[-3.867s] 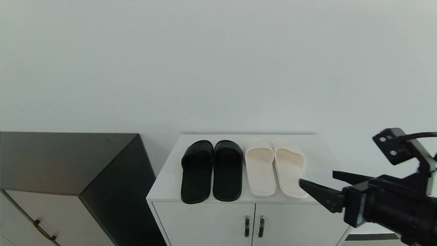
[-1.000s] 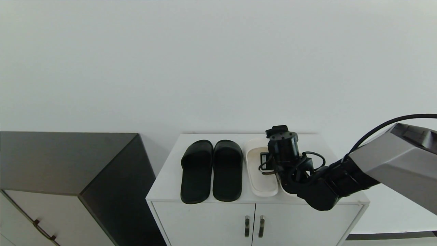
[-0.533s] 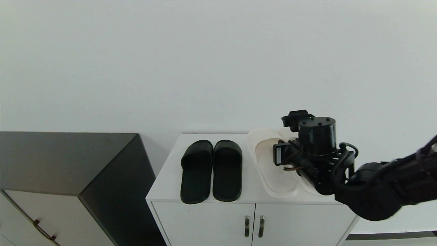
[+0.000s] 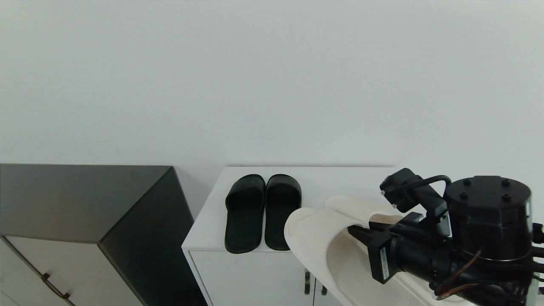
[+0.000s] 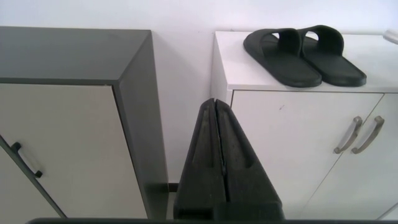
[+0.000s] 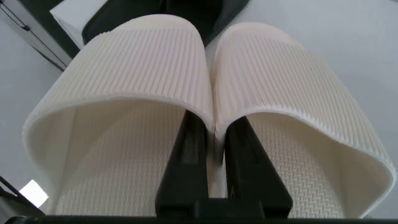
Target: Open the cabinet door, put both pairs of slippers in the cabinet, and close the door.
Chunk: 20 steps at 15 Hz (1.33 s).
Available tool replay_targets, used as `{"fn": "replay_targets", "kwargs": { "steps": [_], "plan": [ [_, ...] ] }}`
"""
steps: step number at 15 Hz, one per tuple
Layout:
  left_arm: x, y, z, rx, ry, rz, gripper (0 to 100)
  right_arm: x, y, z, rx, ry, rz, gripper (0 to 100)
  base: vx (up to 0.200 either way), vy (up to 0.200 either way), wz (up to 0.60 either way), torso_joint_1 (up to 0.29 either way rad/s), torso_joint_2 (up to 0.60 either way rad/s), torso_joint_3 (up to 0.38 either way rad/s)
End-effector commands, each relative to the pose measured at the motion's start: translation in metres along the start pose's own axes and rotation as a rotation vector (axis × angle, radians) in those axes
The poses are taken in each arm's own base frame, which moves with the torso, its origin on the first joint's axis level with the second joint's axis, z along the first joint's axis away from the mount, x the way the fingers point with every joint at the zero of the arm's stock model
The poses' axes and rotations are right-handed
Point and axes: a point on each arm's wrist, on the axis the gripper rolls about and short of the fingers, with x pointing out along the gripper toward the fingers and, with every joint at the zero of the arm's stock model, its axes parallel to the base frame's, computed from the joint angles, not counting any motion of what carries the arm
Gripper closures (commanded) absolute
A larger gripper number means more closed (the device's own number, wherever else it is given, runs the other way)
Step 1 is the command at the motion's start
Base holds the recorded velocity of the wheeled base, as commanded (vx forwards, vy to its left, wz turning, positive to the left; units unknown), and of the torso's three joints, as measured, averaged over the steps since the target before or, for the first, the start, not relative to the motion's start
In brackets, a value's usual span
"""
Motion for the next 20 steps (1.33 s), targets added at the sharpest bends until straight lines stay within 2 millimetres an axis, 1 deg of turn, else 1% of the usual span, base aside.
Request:
{"fn": "replay_targets", "kwargs": {
  "steps": [1,2,13,20],
  "plan": [
    [0.0,0.0,0.0,0.0,0.0,0.0,100,-0.012,-0.001,0.002,0.005,-0.025,0.011,100,0.0,0.0,0.0,0.0,0.0,0.0],
    [0.0,0.0,0.0,0.0,0.0,0.0,100,-0.012,-0.001,-0.001,0.002,-0.018,0.014,100,0.0,0.0,0.0,0.0,0.0,0.0],
    [0.0,0.0,0.0,0.0,0.0,0.0,100,-0.013,0.0,-0.01,-0.007,0.013,0.036,100,-0.2,0.0,0.0,0.001,0.0,0.004],
    [0.0,0.0,0.0,0.0,0.0,0.0,100,-0.012,-0.001,-0.016,-0.012,0.038,0.057,100,0.0,0.0,0.0,0.0,0.0,0.0]
  ]
}}
